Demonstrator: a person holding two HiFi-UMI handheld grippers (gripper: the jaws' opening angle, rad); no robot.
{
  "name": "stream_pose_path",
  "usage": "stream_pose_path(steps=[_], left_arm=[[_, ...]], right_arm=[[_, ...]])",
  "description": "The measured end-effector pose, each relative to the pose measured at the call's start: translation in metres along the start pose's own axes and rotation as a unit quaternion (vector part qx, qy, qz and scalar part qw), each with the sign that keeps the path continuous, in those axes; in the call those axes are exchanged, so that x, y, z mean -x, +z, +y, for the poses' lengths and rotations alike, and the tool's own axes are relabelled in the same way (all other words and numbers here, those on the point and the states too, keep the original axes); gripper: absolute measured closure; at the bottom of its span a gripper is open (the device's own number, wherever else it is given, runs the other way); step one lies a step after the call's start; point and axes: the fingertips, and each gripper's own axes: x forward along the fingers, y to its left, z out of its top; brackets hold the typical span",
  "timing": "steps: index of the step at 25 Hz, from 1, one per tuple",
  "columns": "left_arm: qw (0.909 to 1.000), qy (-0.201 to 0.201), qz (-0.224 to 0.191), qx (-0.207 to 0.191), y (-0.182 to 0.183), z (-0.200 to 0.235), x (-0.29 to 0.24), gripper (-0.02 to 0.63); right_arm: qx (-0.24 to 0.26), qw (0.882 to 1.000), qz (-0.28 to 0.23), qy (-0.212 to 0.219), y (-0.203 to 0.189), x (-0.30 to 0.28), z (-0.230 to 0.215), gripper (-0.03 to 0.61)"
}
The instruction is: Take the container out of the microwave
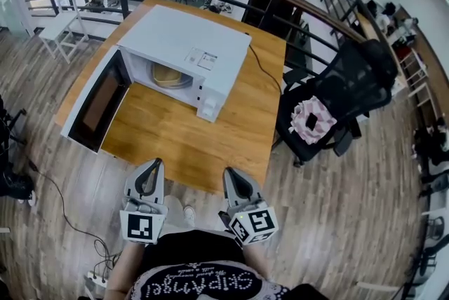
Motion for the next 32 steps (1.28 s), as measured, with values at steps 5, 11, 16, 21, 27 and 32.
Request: stream_pose_path(steps=[5, 11, 16, 21, 27, 32], left_arm=[[1.0000, -0.001, 0.006, 0.000, 0.000, 0.002, 0.001, 0.588], [0.9999, -0.004, 0.005, 0.008, -0.004, 0.016, -0.011, 0.588], [0.9998, -0.001, 0.016, 0.016, -0.008, 0.044, -0.029, 0.588], [0.9997, -0.006, 0.019, 0.012, -0.009, 0.073, -0.055, 0.588], [0.9995, -0.017, 0.023, 0.017, -0.013, 0.100, -0.082, 0.588], [0.9986, -0.034, 0.032, 0.024, -0.018, 0.121, -0.106, 0.588]], right_arm=[[-0.003, 1.000, -0.001, -0.004, 0.002, 0.001, 0.000, 0.545], [-0.004, 1.000, -0.001, -0.020, 0.003, -0.010, -0.004, 0.545], [-0.009, 1.000, 0.009, -0.029, 0.004, -0.035, -0.006, 0.545], [-0.009, 0.999, 0.014, -0.036, 0.012, -0.067, -0.011, 0.545], [-0.010, 0.998, 0.015, -0.055, 0.021, -0.099, -0.021, 0.545], [-0.019, 0.997, 0.021, -0.076, 0.024, -0.121, -0.024, 0.545]])
